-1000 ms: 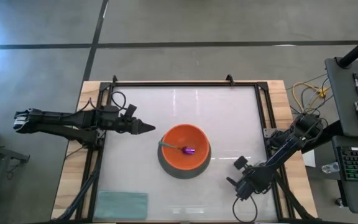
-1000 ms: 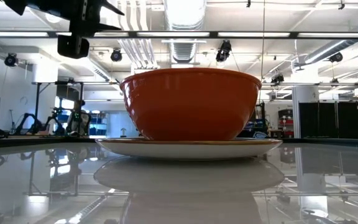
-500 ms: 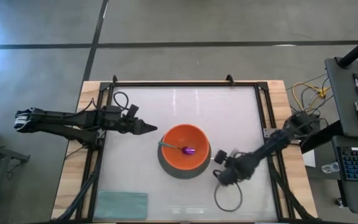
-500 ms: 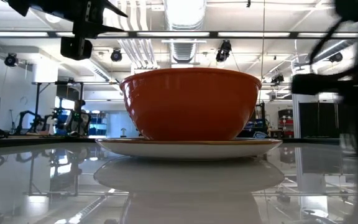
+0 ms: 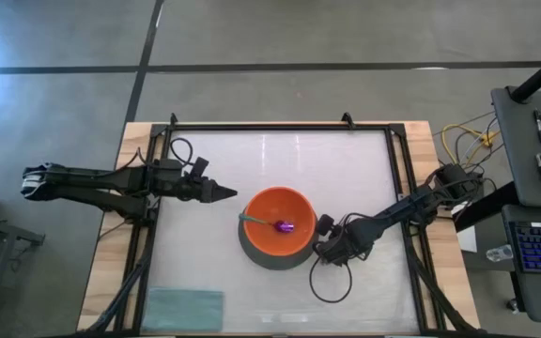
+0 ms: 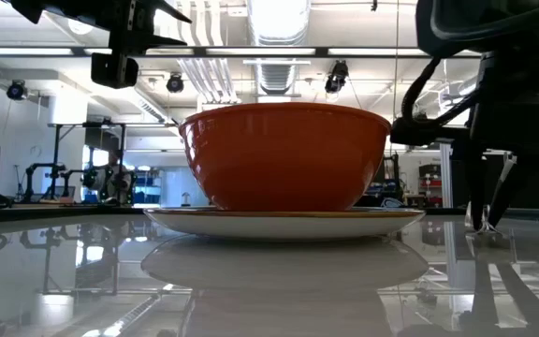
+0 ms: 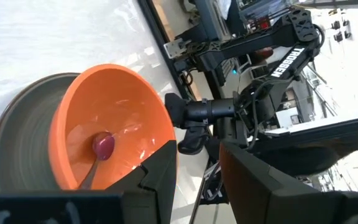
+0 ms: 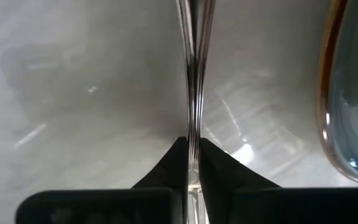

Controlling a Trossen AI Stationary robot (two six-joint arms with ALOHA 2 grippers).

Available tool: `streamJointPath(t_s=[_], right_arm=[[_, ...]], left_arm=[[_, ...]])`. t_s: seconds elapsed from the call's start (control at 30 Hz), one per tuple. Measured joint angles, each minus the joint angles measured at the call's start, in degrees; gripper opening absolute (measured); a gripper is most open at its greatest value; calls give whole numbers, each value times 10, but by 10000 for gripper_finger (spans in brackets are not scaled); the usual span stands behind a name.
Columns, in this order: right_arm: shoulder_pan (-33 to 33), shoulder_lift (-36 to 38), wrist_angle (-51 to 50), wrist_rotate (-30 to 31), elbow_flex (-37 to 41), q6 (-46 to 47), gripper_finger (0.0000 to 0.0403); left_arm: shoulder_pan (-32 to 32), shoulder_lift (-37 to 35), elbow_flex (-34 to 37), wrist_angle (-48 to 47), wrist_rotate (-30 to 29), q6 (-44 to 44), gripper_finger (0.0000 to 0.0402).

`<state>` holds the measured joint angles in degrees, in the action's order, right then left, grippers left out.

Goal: Set table place
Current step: Put the fork to the right of the gray plate

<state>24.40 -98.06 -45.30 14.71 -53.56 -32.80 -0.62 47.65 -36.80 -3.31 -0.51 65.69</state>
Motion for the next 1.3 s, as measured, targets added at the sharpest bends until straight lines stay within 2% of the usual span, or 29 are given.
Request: streamJointPath(t_s=[0.07,0.3,0.43,0.53,0.67,0.77,0.83,0.93,1.03,1.13,1.2,1.3], right_arm=[[0,0,1,-20,0,11,35],[0,1,-4,-19,-1,84,91],[1,1,-13,43,-8,150,111],[0,5,-13,69,-24,244,117],[6,9,-18,70,-48,396,118],[12,9,-64,88,-67,544,118],[13,9,-113,101,-72,684,118],[12,9,-198,97,-74,942,117],[11,10,-209,14,-65,1154,111],[13,12,-157,-86,-49,1266,97],[20,13,-100,-105,-40,1330,79],[22,14,-37,-102,-31,1397,38]], left_arm=[[0,-1,0,-2,0,0,108],[0,0,-1,-1,0,0,108],[0,-1,-1,0,0,0,108],[0,-2,-1,-2,0,0,108],[0,-3,-1,-1,0,0,108],[0,-5,-2,-1,0,0,108],[0,-6,-2,-1,0,0,108],[0,-6,-2,-1,0,-3,108],[0,-6,-2,-1,2,-5,108],[0,-6,-2,-1,6,-6,108],[0,-6,-2,-1,21,-14,108],[0,-6,-2,-1,38,-16,108]])
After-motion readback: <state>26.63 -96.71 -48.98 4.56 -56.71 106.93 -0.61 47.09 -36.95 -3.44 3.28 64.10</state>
